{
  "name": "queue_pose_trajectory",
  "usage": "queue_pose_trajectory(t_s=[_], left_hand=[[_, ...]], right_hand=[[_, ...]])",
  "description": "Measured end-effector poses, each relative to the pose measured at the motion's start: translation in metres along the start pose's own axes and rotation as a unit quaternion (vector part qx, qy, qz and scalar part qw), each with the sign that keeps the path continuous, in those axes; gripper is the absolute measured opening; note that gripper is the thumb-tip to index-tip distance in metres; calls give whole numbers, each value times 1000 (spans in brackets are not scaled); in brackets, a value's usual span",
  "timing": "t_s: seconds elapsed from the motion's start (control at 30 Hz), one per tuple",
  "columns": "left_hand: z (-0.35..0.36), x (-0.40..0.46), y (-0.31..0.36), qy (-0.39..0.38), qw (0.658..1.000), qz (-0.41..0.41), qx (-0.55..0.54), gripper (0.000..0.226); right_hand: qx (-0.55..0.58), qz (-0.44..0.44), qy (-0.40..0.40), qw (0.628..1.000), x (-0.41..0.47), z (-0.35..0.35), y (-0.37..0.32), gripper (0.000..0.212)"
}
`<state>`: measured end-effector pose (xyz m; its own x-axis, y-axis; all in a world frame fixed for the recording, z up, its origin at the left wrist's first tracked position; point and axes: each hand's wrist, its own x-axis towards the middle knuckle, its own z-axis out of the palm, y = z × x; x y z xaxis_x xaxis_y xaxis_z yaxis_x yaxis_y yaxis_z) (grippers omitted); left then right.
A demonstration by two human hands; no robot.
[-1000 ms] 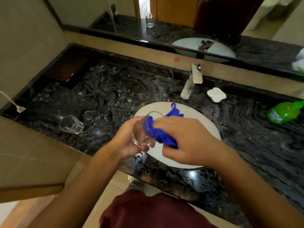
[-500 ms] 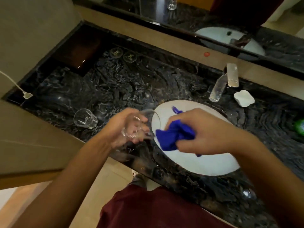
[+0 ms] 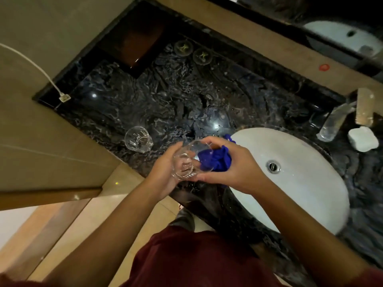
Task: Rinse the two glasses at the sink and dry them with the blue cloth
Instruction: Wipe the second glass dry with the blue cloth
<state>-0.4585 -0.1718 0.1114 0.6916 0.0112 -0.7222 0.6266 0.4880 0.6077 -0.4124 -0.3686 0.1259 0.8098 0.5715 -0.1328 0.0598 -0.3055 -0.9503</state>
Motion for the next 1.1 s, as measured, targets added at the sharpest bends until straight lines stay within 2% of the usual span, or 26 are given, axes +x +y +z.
queue_pose_trajectory(t_s=[0.07, 0.13, 0.17, 0.2, 0.27, 0.33, 0.4, 0.47, 0.53, 0.63, 0.7, 0.8, 1.1], left_hand=[[-5, -2, 1, 67, 982, 90, 153, 38], [-17, -10, 5, 76, 904, 247, 340, 22], [-25, -14, 8, 38, 878, 276, 389, 20], [-33, -17, 11, -13, 869, 272, 413, 30], [-49, -17, 13, -96, 844, 249, 466, 65], [-55, -13, 15, -117, 794, 264, 535, 91], [-57, -7, 14, -102, 764, 299, 562, 101], [-59, -2, 11, -91, 767, 315, 551, 102], [-68, 3, 3, -71, 783, 324, 526, 98], [-90, 12, -15, -9, 805, 325, 496, 92], [-102, 20, -29, 36, 787, 331, 519, 88], [-115, 33, -41, 71, 775, 333, 532, 86], [-125, 44, -60, 87, 781, 323, 528, 89]], right_hand=[[-4, 0, -6, 1000, 5, -4, 1, 76], [-30, 9, -19, 999, 11, -10, 0, 78], [-45, 19, -26, 998, 14, -13, -2, 78], [-61, 27, -32, 997, 16, -15, -3, 79], [-119, 27, -52, 991, 23, -17, -7, 82], [-197, 4, -82, 977, 31, -11, -11, 88], [-237, -13, -108, 965, 38, 0, -13, 90], [-245, -9, -130, 961, 44, 7, -11, 89], [-198, 13, -129, 972, 45, 5, -1, 79], [-59, 88, -35, 994, 37, -5, 19, 56], [3, 132, 32, 991, 33, -9, 33, 43], [43, 157, 88, 983, 30, -10, 43, 34], [115, 176, 130, 969, 21, -6, 39, 27]])
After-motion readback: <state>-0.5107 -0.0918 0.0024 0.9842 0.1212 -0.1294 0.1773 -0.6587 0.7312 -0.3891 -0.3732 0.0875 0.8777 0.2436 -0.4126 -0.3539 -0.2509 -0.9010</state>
